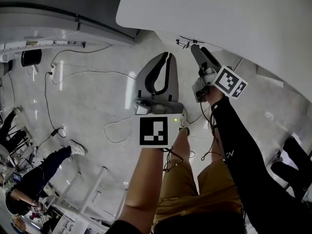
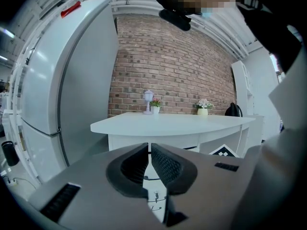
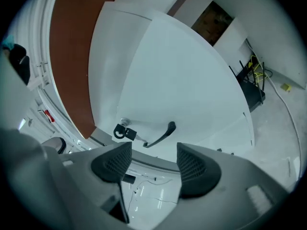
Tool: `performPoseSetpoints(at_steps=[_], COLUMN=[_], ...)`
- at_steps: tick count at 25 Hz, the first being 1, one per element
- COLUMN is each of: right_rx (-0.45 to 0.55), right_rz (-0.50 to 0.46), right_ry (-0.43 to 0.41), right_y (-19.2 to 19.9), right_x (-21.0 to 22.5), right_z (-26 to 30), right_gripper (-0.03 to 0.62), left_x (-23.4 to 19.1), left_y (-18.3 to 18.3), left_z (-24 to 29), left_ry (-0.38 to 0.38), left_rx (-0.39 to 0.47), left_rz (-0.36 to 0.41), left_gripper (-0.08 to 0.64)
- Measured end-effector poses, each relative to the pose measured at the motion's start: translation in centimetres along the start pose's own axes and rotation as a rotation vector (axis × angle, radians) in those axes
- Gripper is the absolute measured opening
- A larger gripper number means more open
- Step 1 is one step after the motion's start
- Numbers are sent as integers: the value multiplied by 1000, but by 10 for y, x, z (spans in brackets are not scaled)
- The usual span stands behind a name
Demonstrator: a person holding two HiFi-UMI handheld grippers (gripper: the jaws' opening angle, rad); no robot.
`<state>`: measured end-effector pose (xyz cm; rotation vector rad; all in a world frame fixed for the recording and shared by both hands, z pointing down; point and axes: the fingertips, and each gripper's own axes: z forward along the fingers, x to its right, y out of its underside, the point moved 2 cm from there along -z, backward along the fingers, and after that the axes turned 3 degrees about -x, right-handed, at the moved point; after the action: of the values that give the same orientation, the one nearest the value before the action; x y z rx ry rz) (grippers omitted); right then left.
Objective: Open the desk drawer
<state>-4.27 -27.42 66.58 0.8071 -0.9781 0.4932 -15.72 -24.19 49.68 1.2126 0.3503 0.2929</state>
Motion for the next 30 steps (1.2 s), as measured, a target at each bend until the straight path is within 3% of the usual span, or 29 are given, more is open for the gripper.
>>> performPoseSetpoints(at_steps=[9, 10, 11, 19, 21, 24, 27, 30], right_rx=[58, 62, 67, 116, 130, 156, 204, 271], right_rz=[151, 167, 183, 284, 305, 364, 509, 620], right_ry=[-22, -20, -19, -46, -43, -68, -128, -151], right_y=[-7, -6, -5, -12, -12, -11, -7, -3], right_x=[9, 9, 9, 9, 11, 8, 9, 12], right_z=[13, 14, 16, 25, 26, 25, 25, 25], right_gripper=[295, 290, 236, 229, 130, 123, 123, 26], left_x=[-4, -6, -7, -10, -11, -12, -12, -9], left_y=[11, 11, 12, 16, 18, 20, 19, 16], left_z=[6, 7, 7, 9, 8, 7, 6, 4], left_ry=[6, 3, 1, -2, -3, -4, 0, 5], left_rx=[-27, -28, -29, -41, -45, -58, -63, -59], left_rz=[-16, -16, -16, -8, -8, -20, -22, -12], left_gripper=[9, 9, 9, 9, 9, 9, 9, 9])
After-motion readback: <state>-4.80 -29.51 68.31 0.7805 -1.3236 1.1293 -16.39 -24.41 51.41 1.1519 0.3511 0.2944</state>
